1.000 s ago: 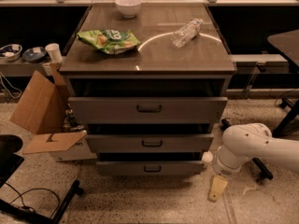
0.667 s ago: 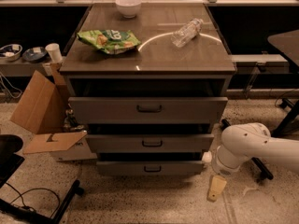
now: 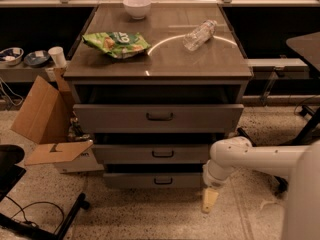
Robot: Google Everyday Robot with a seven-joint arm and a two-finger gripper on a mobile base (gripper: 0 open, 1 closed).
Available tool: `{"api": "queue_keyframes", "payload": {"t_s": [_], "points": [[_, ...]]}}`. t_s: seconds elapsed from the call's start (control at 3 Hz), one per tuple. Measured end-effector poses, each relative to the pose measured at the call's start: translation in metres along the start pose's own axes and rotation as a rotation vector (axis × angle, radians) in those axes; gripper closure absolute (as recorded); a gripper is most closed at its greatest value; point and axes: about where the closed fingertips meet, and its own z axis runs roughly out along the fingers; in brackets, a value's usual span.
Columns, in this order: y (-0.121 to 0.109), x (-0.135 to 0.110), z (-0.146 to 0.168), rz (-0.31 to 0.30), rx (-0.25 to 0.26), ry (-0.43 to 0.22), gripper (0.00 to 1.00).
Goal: Open bottom drawer
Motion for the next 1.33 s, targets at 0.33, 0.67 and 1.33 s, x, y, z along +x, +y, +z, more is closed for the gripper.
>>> {"api": "queue_keyframes", "payload": {"t_s": [0.33,0.67,1.33], "points": [[-0.023,-0.016,0.052,-0.048,0.000,-0.003,0.00],[-0.044,-0.020,0.095,-0.074,0.004,0.011,0.00],[-0.084,-0.017,0.171,-0.100,-0.008,0.056,0.00]]}}
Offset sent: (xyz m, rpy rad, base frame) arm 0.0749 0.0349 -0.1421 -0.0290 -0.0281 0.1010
